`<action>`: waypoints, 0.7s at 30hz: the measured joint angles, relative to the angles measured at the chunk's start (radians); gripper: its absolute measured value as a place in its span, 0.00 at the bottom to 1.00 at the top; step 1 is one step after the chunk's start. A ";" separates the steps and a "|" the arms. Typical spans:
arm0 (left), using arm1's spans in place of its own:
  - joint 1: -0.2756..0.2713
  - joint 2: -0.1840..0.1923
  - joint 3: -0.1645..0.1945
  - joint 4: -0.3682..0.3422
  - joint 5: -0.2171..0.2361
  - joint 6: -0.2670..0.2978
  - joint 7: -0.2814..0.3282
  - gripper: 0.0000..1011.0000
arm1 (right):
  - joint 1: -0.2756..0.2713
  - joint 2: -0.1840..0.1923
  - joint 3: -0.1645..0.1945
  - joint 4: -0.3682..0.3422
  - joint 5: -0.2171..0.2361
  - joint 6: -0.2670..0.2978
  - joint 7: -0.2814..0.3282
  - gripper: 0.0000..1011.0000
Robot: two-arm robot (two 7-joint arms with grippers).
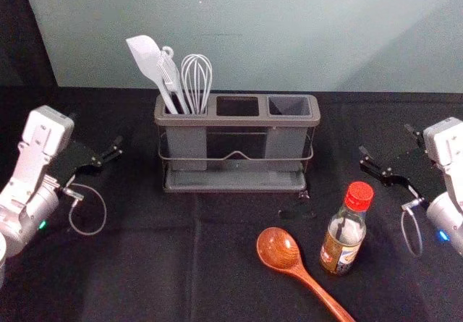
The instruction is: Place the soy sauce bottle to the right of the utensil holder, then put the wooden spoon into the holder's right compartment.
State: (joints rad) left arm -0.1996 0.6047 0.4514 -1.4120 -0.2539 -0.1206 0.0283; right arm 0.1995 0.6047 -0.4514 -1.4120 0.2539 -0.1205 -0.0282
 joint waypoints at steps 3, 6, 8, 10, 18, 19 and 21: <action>0.000 0.000 0.000 0.000 0.000 0.000 0.000 0.99 | 0.000 0.000 0.000 0.000 0.000 0.000 0.000 0.99; 0.000 0.000 0.000 0.000 0.000 0.000 0.000 0.99 | 0.000 0.000 0.000 0.000 0.000 0.000 0.000 0.99; 0.000 0.000 0.000 0.000 0.000 0.000 0.000 0.99 | 0.000 0.000 0.000 0.000 0.000 0.000 0.000 0.99; 0.000 0.000 0.000 0.000 0.000 0.000 0.000 0.99 | 0.000 0.000 0.000 0.000 0.000 0.000 0.000 0.99; 0.000 0.000 0.000 0.000 0.000 0.000 0.000 0.99 | 0.000 0.000 0.000 0.000 0.000 0.000 0.000 0.99; 0.000 0.000 0.000 0.000 0.000 0.000 0.000 0.99 | 0.000 0.000 0.000 0.000 0.000 0.000 0.000 0.99; 0.000 0.000 0.000 0.000 0.000 0.000 0.000 0.99 | 0.000 0.000 0.000 0.000 0.000 0.000 0.000 0.99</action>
State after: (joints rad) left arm -0.1995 0.6047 0.4514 -1.4120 -0.2539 -0.1205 0.0283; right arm 0.1995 0.6047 -0.4514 -1.4120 0.2539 -0.1205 -0.0283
